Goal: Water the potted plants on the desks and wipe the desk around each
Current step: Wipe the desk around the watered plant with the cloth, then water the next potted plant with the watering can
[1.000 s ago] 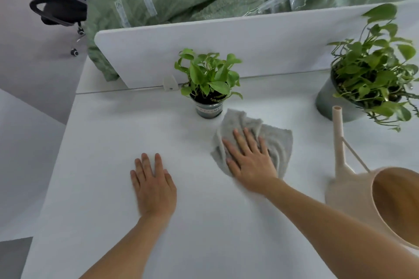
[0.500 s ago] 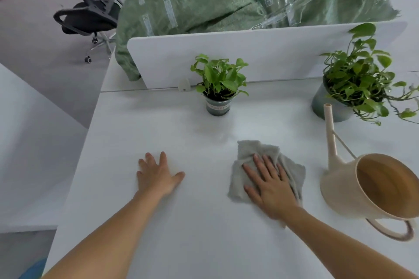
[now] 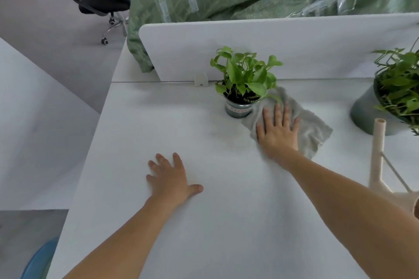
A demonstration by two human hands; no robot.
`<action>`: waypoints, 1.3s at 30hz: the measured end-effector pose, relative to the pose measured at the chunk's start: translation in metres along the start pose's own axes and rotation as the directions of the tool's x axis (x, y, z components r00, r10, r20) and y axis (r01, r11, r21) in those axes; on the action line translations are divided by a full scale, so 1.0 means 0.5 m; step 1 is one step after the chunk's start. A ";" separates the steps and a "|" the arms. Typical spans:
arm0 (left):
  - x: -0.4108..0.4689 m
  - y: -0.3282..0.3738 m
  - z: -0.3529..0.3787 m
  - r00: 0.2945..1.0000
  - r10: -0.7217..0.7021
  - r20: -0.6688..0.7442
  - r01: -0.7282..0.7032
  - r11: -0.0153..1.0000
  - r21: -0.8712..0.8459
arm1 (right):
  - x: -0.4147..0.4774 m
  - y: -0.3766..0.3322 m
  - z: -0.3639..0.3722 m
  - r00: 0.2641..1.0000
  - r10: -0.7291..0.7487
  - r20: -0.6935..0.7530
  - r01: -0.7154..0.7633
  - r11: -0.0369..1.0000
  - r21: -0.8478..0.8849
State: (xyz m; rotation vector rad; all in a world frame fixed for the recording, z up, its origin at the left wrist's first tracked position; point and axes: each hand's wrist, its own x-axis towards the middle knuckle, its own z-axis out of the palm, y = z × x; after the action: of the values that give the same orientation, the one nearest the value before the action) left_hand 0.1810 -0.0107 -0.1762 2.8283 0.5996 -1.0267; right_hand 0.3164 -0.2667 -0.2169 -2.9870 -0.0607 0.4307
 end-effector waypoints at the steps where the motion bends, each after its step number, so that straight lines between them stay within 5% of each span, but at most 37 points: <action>1: 0.000 -0.001 0.000 1.000 -0.001 -0.001 0.001 1.000 -0.009 | -0.035 -0.009 0.016 0.998 -0.055 -0.004 0.055 0.998 -0.005; 7: -0.002 -0.012 -0.006 1.000 0.005 -0.002 -0.005 0.999 -0.048 | -0.308 -0.037 0.125 0.922 -0.386 -0.006 0.386 0.922 -0.025; 11: -0.034 -0.030 0.003 0.996 0.055 -0.065 -0.060 0.996 -0.072 | -0.441 0.030 0.140 0.910 -0.412 0.055 0.415 0.904 -0.103; 15: -0.113 -0.029 0.044 0.974 0.170 -0.147 -0.187 0.976 -0.111 | -0.505 0.113 0.127 0.958 -0.253 0.137 0.265 0.961 -0.078; 22: -0.264 0.027 0.097 0.938 0.338 -0.076 -0.345 0.932 -0.113 | -0.550 0.200 0.020 0.951 -0.028 0.308 0.014 0.999 0.046; 28: -0.321 0.095 0.100 0.914 0.386 -0.123 -0.405 0.863 -0.301 | -0.634 0.231 -0.066 0.983 0.181 -0.045 -0.154 0.925 0.346; 33: -0.394 0.267 0.021 0.881 0.461 -0.106 -0.460 0.785 -0.415 | -0.699 0.376 -0.214 0.837 0.430 -0.340 -0.228 0.837 0.498; 36: -0.419 0.368 0.003 0.891 0.450 -0.061 -0.410 0.741 -0.532 | -0.684 0.459 -0.236 0.783 0.573 -0.241 -0.349 0.726 0.592; 39: -0.439 0.465 -0.011 0.898 0.438 -0.045 -0.362 0.676 -0.642 | -0.644 0.533 -0.236 0.815 0.569 0.111 -0.474 0.545 0.691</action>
State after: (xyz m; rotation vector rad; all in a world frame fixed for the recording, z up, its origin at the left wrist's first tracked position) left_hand 0.1201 -0.2976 -0.0479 2.1296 0.2195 -0.7068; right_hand 0.0468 -0.5628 -0.0488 -2.1896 0.8502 0.2252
